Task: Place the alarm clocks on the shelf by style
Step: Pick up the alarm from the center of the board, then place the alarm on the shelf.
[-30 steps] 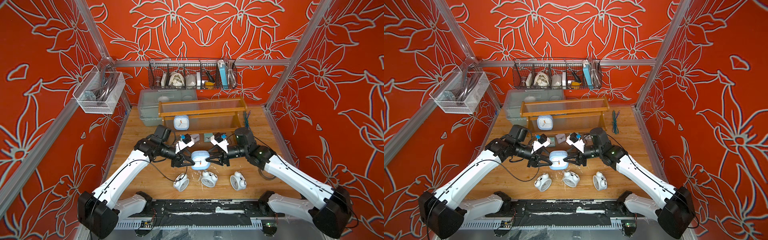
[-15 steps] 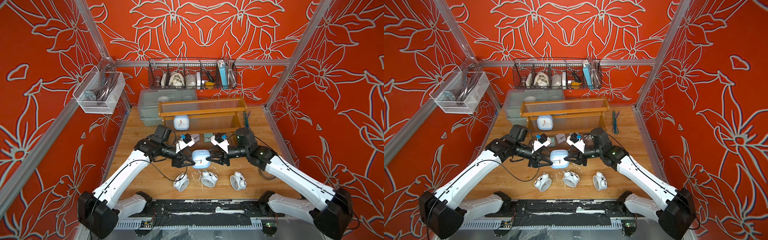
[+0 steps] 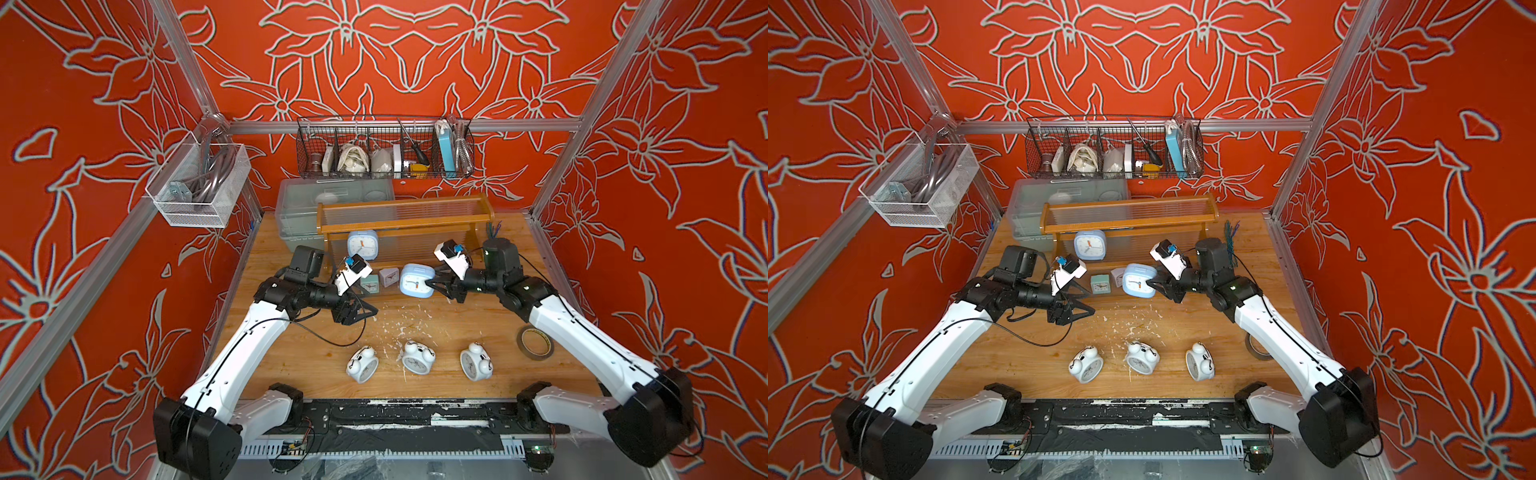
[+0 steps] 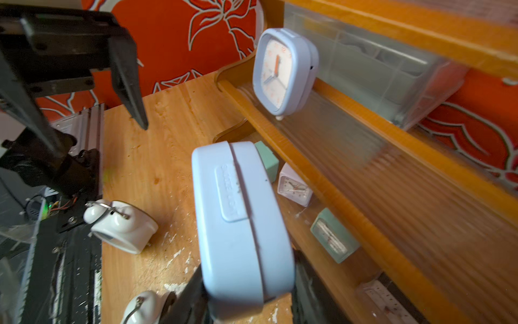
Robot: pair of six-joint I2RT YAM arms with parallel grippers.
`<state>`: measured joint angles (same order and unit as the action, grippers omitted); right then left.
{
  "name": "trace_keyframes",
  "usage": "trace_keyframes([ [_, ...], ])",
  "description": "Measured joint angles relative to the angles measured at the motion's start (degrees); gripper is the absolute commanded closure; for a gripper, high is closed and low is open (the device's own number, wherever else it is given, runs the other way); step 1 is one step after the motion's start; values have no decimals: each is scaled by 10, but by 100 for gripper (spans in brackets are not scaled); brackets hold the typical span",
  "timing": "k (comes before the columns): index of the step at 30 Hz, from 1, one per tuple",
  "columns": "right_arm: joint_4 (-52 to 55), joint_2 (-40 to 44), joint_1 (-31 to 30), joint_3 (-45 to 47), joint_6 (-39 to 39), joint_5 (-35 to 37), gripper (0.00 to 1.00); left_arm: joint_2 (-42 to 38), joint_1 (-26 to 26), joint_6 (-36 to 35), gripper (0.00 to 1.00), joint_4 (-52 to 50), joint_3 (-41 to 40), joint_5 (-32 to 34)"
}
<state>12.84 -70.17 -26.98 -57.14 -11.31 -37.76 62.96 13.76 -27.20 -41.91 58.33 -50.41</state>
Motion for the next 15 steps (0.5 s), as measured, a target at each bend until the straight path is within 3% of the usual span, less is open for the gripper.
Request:
trace_keyframes([
  [15,4,-114,23,-129,-30,8,73,-14,-4,2,33,-13,-31,-9],
])
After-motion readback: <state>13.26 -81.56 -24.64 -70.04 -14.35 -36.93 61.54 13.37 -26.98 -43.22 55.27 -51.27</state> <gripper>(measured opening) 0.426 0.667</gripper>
